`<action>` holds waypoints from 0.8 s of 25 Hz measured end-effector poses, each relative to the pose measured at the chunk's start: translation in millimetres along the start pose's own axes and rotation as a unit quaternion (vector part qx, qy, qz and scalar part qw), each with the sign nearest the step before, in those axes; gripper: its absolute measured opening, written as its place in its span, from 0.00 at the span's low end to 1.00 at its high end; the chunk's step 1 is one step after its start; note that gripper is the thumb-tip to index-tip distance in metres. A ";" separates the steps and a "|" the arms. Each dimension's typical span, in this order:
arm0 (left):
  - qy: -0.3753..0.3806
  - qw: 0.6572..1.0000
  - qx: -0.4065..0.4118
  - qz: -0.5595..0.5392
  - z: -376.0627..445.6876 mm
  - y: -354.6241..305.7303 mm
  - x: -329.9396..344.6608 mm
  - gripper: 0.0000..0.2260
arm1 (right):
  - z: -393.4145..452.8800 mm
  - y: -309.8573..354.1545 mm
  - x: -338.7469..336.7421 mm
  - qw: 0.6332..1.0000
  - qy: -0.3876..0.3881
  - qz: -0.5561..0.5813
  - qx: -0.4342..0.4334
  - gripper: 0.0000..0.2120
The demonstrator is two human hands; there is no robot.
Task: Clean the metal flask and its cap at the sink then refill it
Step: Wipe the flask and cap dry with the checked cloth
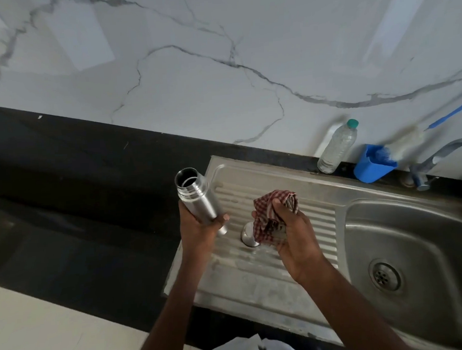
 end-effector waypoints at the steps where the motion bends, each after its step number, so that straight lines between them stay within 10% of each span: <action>1: -0.003 1.000 -0.008 0.017 -2.9 3.5 1.8 0.44 | 1.7 -2.1 -0.8 1.000 -0.005 -0.005 0.004 0.16; 20: -0.021 0.993 -0.030 0.109 -39.5 29.3 26.9 0.47 | 2.4 3.7 -58.4 0.997 -0.029 -0.069 0.031 0.12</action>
Point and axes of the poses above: each hand's wrist, its own z-axis towards the middle knuckle, its own x-axis out of the palm, y = z × x, the point moved 1 cm from there along z, towards the middle knuckle, and after that the axes turned 15 degrees about x, right-handed, at the moved point
